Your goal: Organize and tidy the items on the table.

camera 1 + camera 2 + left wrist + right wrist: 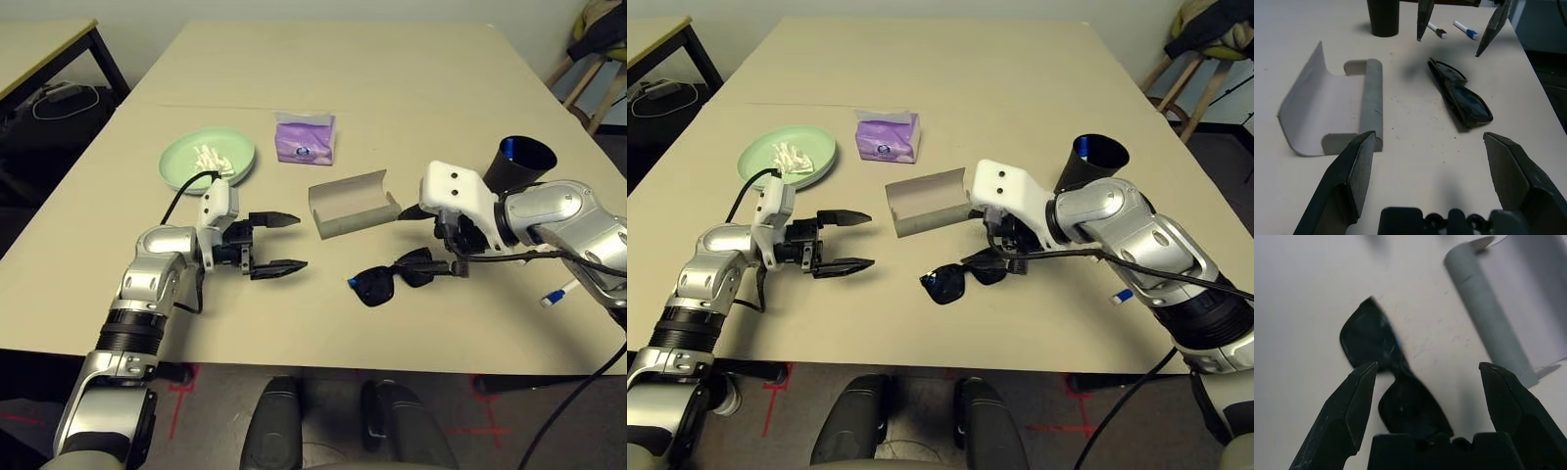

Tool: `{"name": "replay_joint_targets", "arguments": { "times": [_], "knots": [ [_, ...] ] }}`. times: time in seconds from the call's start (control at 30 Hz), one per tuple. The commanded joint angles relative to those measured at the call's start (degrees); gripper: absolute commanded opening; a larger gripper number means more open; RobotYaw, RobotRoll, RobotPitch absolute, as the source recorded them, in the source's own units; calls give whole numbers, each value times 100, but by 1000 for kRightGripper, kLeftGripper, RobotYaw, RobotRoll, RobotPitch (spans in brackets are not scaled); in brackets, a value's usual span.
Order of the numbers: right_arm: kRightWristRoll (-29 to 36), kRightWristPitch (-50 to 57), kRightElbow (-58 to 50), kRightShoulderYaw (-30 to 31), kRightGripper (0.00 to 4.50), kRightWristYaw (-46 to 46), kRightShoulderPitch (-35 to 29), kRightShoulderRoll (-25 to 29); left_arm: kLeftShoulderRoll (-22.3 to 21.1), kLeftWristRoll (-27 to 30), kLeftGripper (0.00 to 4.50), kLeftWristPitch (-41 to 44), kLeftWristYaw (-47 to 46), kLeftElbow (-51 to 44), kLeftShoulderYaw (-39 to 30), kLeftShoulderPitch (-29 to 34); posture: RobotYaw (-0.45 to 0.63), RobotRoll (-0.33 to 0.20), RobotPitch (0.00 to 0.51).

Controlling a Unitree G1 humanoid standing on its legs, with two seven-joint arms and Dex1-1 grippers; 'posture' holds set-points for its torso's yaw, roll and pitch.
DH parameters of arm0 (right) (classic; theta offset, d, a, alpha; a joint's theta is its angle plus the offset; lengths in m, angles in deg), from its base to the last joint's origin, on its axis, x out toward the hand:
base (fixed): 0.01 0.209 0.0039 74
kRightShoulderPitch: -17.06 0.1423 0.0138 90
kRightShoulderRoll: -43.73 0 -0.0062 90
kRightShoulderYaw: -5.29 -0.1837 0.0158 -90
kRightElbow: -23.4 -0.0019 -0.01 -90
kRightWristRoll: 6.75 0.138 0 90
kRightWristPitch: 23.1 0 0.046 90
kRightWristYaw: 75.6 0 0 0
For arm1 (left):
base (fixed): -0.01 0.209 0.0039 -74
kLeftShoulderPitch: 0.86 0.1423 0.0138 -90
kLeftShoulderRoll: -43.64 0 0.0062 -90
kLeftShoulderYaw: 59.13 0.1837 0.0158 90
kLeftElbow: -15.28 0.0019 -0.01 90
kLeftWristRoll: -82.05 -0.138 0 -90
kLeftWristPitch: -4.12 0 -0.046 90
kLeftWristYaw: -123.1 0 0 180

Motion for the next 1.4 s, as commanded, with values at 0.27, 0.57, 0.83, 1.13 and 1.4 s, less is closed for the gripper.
{"name": "replay_joint_targets", "arguments": {
  "times": [0.27, 0.57, 0.83, 1.13, 1.4],
  "knots": [
    [-1162, -1260, 285, 695, 4500, 1117, 587, 93, 6, 31, 4445, -190, 51, -183, 178, 120, 218, 0, 152],
    [-1732, -1043, 262, 1143, 4500, 2000, 1168, -216, 14, 34, 4445, -155, 6, -328, 193, 220, 230, 0, 153],
    [-2200, -697, 471, 1471, 4500, 2177, 1288, -704, 20, 11, 4445, -187, -55, -317, 219, 230, 236, 0, 154],
    [-2487, -1023, 847, 1539, 4500, 2264, 1436, -943, 15, 1, 4445, -170, -93, -378, 273, 235, 241, 0, 157],
    [-2684, -1621, 1213, 1500, 4500, 2259, 1514, -994, -2, -10, 4445, -168, -114, -423, 290, 254, 250, 0, 156]
  ]
}}
